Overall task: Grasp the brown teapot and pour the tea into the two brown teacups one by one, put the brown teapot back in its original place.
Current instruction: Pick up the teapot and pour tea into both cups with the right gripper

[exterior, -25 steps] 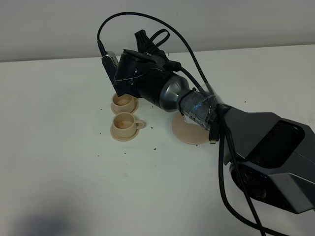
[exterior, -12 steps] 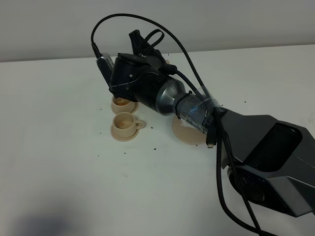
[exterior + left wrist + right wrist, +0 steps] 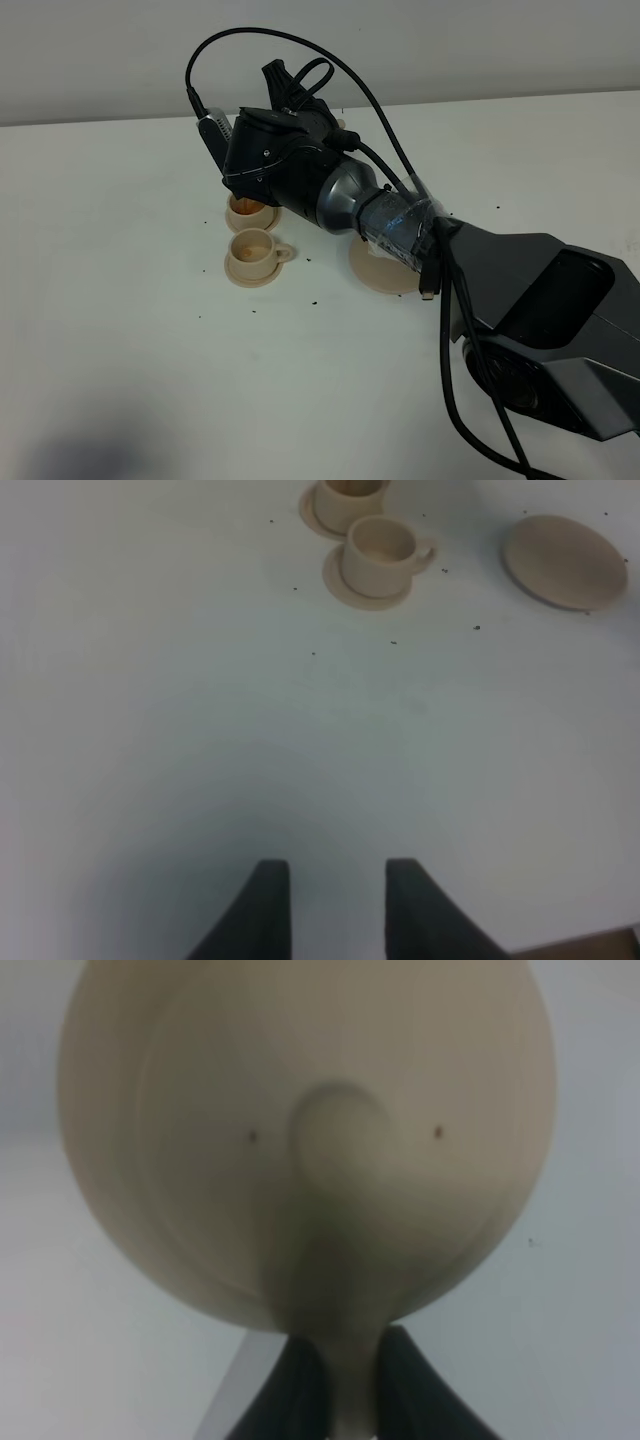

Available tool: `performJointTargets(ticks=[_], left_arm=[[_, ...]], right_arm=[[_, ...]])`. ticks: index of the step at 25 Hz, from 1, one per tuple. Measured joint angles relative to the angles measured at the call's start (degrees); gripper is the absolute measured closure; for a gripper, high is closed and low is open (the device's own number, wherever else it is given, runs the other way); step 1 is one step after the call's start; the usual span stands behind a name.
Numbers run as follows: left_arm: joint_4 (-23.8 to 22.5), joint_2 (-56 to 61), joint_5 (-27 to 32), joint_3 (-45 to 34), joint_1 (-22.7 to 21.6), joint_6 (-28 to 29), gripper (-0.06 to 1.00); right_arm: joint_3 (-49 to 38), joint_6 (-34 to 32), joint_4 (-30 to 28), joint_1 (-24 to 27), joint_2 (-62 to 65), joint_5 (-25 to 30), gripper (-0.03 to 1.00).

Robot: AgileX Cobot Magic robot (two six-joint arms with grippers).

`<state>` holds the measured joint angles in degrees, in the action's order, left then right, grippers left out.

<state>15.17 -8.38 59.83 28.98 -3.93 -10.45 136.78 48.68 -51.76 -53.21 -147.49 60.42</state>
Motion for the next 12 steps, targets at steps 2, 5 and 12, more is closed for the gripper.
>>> performJointTargets(ticks=[2, 5, 12], left_arm=[[0.0, 0.0, 0.0, 0.0, 0.0, 0.0, 0.69], [0.0, 0.0, 0.0, 0.0, 0.0, -0.1, 0.69], [0.0, 0.0, 0.0, 0.0, 0.0, -0.1, 0.69]], right_arm=[[0.0, 0.2, -0.1, 0.0, 0.0, 0.0, 0.86], [0.0, 0.4, -0.2, 0.0, 0.0, -0.1, 0.86], [0.0, 0.6, -1.2, 0.0, 0.0, -0.2, 0.86]])
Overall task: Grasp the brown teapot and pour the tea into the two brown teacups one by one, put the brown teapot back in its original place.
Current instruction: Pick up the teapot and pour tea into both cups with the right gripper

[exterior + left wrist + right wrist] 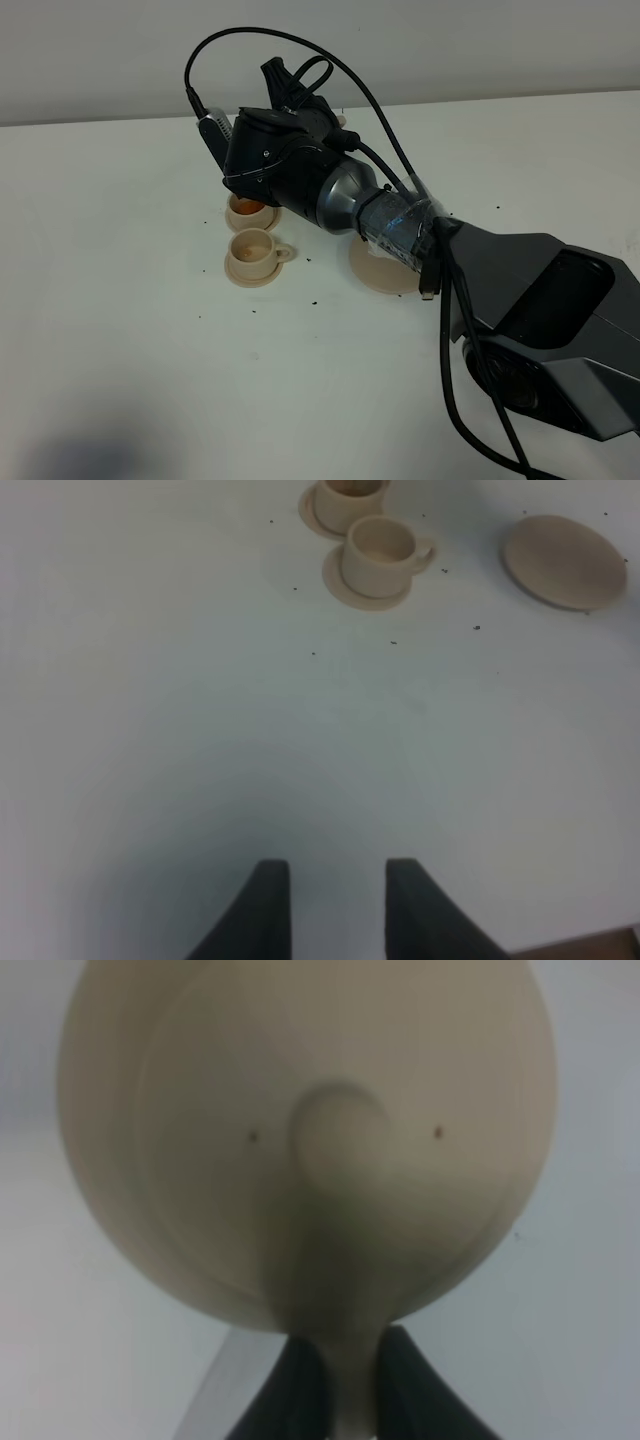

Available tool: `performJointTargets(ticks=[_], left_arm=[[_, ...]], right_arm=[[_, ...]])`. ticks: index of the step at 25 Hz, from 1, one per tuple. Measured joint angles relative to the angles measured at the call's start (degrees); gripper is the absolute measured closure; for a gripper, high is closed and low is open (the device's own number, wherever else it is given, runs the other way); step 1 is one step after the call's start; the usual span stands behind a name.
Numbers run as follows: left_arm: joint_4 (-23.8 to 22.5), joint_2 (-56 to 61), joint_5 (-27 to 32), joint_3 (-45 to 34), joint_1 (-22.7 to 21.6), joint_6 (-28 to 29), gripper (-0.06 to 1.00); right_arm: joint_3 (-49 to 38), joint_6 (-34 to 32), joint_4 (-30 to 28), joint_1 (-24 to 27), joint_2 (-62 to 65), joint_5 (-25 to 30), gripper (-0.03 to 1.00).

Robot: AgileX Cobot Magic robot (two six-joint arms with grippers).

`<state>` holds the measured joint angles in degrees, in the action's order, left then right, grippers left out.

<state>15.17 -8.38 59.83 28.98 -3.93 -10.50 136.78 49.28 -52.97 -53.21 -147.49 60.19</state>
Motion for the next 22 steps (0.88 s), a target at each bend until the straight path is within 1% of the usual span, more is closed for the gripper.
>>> performJointTargets(ticks=[9, 22], left_arm=[[0.0, 0.0, 0.0, 0.0, 0.0, 0.0, 0.69], [0.0, 0.0, 0.0, 0.0, 0.0, 0.0, 0.69]], right_arm=[[0.0, 0.1, -1.9, 0.0, 0.0, -0.5, 0.86], [0.0, 0.1, -3.1, 0.0, 0.0, -1.1, 0.86]])
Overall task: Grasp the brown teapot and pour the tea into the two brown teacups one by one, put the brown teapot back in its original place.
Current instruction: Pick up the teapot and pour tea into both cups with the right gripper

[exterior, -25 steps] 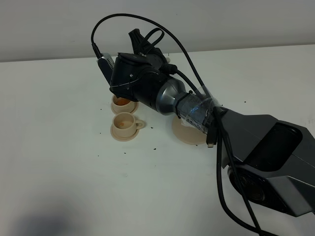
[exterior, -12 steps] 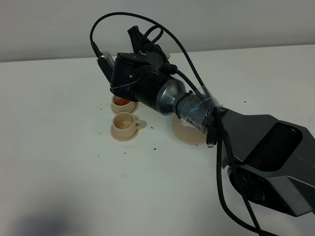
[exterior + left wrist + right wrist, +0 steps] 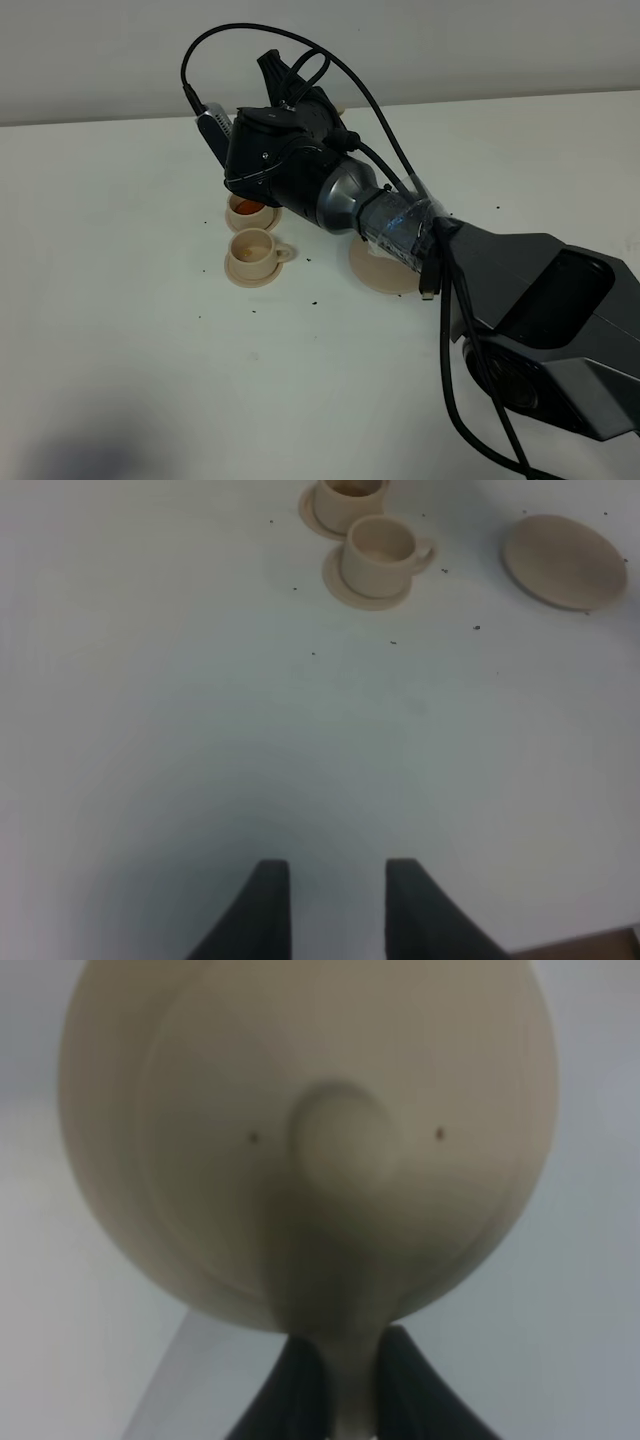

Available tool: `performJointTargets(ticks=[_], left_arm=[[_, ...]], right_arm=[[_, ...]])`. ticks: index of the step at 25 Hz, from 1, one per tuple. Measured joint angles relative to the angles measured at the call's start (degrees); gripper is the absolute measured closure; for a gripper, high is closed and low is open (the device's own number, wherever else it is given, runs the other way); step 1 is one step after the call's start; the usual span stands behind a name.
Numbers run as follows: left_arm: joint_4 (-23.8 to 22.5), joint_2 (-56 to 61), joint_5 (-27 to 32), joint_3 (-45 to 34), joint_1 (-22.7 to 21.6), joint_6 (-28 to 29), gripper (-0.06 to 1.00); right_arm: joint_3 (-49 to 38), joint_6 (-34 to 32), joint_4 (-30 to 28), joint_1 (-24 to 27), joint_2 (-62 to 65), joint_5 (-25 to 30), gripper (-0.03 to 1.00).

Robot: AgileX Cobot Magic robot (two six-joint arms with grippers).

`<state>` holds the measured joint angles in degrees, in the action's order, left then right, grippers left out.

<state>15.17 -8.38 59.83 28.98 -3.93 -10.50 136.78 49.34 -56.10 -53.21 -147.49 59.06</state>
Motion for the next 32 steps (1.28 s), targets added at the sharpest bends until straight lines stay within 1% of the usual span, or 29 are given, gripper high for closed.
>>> performJointTargets(ticks=[32], left_arm=[[0.0, 0.0, 0.0, 0.0, 0.0, 0.1, 0.69]], right_arm=[[0.0, -1.2, 0.0, 0.0, 0.0, 0.0, 0.86]])
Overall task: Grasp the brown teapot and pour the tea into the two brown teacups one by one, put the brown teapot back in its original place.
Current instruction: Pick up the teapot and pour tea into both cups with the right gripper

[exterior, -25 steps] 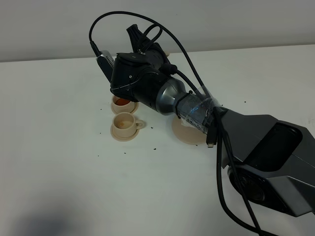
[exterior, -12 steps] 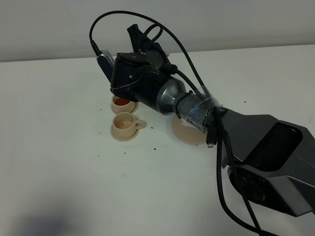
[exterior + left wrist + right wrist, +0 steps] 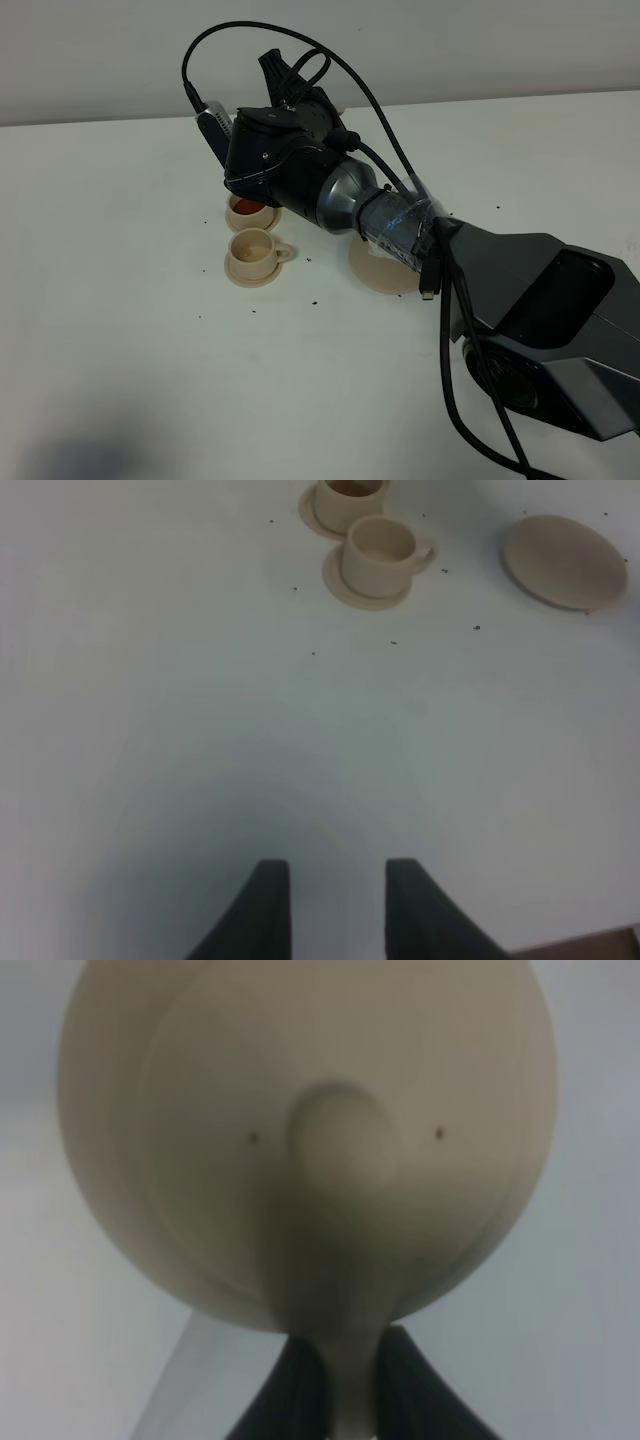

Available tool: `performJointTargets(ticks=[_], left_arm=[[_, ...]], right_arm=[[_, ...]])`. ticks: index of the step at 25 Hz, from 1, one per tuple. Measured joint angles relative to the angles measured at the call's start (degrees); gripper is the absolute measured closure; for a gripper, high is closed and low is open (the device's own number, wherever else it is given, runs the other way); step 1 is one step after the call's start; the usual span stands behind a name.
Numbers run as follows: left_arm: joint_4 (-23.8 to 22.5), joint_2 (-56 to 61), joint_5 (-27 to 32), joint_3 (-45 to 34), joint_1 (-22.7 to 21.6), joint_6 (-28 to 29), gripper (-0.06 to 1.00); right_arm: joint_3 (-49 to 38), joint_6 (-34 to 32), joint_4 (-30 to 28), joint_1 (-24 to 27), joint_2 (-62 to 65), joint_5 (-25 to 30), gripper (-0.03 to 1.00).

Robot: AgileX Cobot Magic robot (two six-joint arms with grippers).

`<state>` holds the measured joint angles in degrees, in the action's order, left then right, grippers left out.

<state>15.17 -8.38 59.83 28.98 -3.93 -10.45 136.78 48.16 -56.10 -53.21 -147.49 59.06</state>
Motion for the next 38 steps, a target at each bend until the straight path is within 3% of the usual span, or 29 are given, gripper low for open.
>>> performJointTargets(ticks=[38], left_arm=[[0.0, 0.0, 0.0, 0.0, 0.0, -0.1, 0.69]], right_arm=[[0.0, 0.0, 0.0, 0.0, 0.0, 0.5, 0.86]])
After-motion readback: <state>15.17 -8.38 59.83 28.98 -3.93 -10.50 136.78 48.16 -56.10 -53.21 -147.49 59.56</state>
